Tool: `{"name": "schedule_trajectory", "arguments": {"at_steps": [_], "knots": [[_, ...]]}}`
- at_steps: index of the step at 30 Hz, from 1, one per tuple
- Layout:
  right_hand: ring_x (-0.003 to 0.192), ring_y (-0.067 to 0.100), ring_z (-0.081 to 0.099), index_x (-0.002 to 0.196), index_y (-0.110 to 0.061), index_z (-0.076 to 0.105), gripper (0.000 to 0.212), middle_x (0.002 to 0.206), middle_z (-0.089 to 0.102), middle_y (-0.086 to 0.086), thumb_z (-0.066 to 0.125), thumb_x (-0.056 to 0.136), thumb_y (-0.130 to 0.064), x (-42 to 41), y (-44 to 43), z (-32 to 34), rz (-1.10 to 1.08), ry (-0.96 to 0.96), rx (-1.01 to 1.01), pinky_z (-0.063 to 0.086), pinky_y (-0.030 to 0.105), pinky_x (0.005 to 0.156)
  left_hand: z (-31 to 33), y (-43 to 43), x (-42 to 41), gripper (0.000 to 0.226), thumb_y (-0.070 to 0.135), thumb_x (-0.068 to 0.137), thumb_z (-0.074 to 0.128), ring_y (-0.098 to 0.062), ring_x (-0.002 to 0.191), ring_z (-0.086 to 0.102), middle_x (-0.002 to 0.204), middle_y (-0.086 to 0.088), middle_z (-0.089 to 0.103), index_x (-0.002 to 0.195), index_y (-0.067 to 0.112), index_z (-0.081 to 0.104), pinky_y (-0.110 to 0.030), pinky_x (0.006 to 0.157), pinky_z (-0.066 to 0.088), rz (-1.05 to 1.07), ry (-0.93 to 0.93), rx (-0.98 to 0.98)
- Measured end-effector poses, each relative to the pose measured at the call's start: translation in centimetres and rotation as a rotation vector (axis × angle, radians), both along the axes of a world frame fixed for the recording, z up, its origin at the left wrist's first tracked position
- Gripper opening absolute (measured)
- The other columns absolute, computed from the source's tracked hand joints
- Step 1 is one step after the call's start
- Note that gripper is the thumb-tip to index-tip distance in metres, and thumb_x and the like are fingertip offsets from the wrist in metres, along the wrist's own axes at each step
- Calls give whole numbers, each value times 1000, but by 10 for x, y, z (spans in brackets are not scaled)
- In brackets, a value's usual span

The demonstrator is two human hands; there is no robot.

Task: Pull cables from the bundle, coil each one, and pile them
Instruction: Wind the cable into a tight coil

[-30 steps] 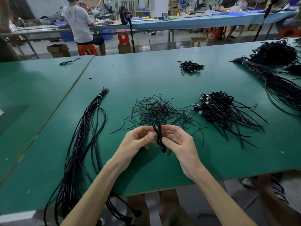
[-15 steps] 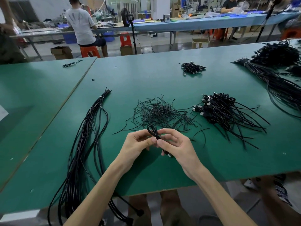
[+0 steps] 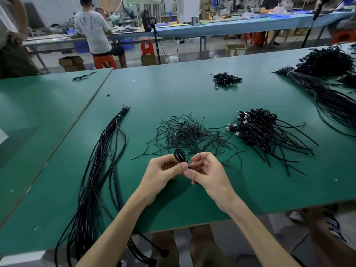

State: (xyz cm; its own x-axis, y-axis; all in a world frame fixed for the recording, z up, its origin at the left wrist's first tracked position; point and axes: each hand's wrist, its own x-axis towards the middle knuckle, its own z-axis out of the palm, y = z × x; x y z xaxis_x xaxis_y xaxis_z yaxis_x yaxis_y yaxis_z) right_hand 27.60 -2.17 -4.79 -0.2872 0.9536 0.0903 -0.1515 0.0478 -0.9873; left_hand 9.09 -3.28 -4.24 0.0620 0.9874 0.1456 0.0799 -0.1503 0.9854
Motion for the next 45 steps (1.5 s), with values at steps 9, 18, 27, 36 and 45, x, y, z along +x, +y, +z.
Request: {"name": "schedule_trajectory", "arguments": {"at_steps": [9,18,27,36,45], "knots": [[85,15,64,109,-21,58,39,91,63,3,85,82,-14,-4,-1,-2,-27,-162,72,59,38,86,2,-2,2,5,18,91,77,-5,76,68,88,-1,79,94,19,81,-12,69,48,-23,9,-8],[84,12,64,110,-22,59,40,88,66,-4,87,81,-16,-7,-2,-1,-19,-161,89,57,31,82,3,-2,4,10,24,89,74,-13,89,72,97,-4,79,96,22,80,-21,79,53,-15,-9,-56],[83,20,71,122,-16,60,47,93,74,8,83,83,-3,-2,-1,4,17,9,-19,58,29,73,6,-2,1,14,23,89,71,-14,70,56,83,-1,67,103,20,76,-23,71,49,-60,-40,-39],[78,24,73,117,-11,64,25,90,76,13,73,93,-12,1,-1,4,2,66,0,56,27,69,2,-1,-1,35,48,82,82,-15,69,58,78,-1,69,97,17,76,-25,69,50,4,-41,-3],[74,27,66,114,-12,67,32,93,71,16,80,85,-16,3,-1,3,38,39,29,58,29,73,2,0,0,47,51,80,82,-19,59,56,64,-12,68,79,5,71,-26,61,46,45,37,3]]}}
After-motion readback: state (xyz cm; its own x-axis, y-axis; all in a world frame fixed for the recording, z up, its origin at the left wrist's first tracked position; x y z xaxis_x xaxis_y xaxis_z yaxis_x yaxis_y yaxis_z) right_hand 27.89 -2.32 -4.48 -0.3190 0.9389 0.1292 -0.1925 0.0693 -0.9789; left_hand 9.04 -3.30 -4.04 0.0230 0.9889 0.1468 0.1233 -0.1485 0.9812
